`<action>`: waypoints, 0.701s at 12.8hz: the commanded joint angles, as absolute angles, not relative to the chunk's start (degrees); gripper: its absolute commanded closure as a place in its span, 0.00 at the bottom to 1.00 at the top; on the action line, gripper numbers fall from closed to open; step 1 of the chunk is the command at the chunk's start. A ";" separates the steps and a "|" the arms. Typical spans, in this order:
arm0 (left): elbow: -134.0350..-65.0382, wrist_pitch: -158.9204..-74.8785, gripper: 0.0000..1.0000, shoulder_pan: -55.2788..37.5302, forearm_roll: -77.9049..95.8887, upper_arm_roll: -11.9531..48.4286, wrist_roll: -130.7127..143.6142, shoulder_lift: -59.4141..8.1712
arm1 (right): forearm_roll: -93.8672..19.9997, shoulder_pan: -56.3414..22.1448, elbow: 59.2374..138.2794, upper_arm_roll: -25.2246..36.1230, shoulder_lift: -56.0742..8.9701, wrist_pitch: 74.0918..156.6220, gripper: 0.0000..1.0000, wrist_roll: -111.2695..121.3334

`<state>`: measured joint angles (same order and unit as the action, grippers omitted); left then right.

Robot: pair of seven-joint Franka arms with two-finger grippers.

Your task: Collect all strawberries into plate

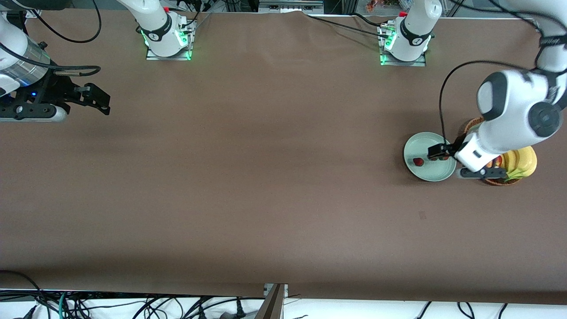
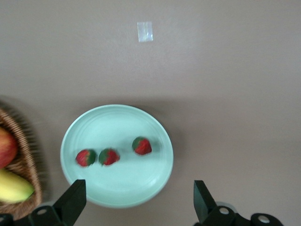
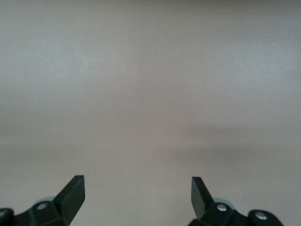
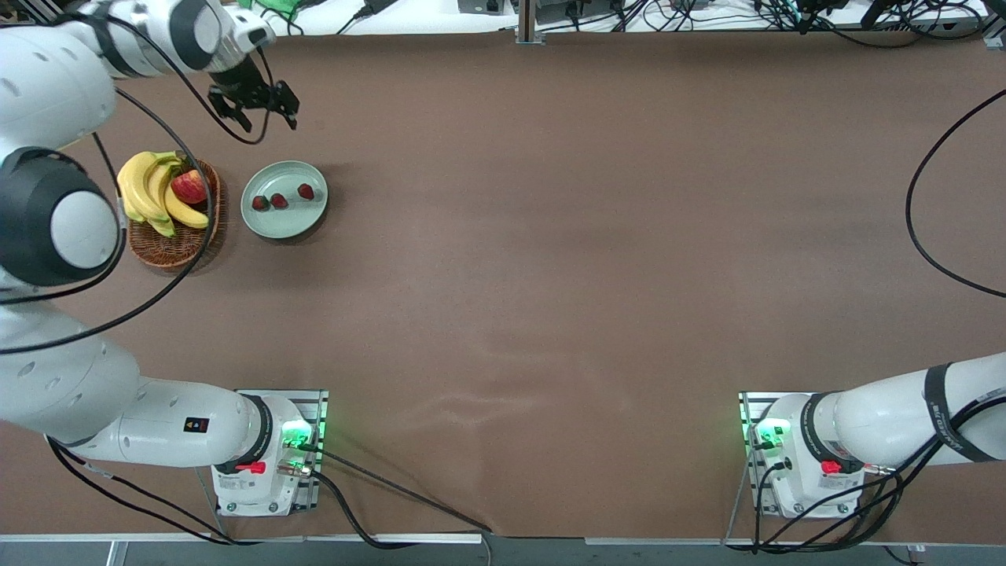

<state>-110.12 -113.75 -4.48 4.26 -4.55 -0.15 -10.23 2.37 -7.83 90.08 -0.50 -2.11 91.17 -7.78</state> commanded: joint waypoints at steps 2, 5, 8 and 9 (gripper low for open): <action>-104.53 -102.08 0.00 -4.66 5.45 -3.87 -1.32 -4.32 | 1.76 -8.00 88.77 -0.44 -2.64 90.09 0.00 -6.77; -97.41 -94.94 0.00 -4.57 5.45 -1.94 -0.27 -3.25 | 1.76 -8.00 88.77 -0.44 -2.64 89.74 0.00 -6.77; -92.03 -90.18 0.00 -4.48 5.10 -1.49 1.05 -3.51 | 1.67 -8.00 88.77 -0.44 -2.64 89.74 0.00 -6.77; -91.76 -88.96 0.00 -4.48 5.10 -1.58 1.49 -3.43 | 1.58 -8.00 88.68 -0.44 -2.64 89.74 0.00 -6.77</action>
